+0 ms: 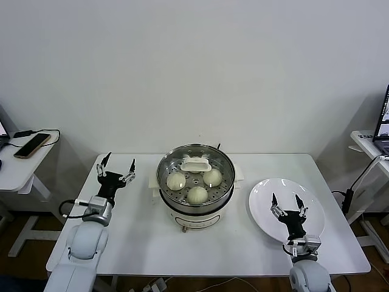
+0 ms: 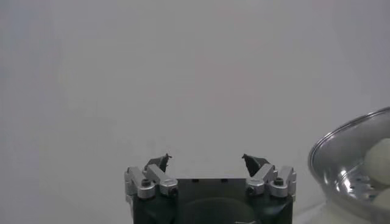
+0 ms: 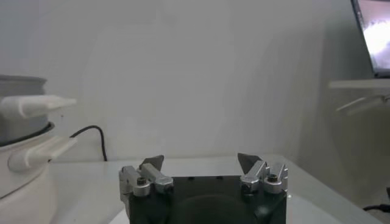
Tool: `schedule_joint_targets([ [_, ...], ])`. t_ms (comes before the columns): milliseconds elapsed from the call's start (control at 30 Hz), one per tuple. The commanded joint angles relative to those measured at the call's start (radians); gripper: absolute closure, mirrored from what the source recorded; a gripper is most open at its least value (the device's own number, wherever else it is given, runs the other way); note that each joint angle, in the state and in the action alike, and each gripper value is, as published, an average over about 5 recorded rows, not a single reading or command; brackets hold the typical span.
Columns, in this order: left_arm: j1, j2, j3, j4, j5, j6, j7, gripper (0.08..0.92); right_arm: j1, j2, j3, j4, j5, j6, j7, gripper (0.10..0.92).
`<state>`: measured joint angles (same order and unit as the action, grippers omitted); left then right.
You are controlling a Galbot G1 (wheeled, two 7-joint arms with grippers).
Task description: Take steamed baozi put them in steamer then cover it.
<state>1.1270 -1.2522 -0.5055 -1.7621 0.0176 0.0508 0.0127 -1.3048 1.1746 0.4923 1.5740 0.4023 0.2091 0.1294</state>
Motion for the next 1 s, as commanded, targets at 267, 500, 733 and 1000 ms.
schedule_joint_targets([
  [267, 0.118, -0.008, -0.055, 0.026, -0.108, -0.103, 0.017, 0.177, -0.042, 0.002, 0.007, 0.028, 0.013, -0.024, -0.022, 0.203],
  [500, 0.14, -0.017, -0.048, 0.016, -0.1, -0.109, 0.019, 0.177, -0.061, 0.004, 0.024, 0.043, 0.014, -0.019, -0.035, 0.203],
  [733, 0.148, -0.017, -0.04, 0.015, -0.095, -0.116, 0.022, 0.177, -0.065, 0.012, 0.033, 0.046, 0.01, -0.015, -0.036, 0.203],
  [1000, 0.158, -0.016, -0.036, 0.006, -0.094, -0.121, 0.025, 0.177, -0.07, 0.013, 0.035, 0.055, -0.001, -0.018, -0.032, 0.203],
])
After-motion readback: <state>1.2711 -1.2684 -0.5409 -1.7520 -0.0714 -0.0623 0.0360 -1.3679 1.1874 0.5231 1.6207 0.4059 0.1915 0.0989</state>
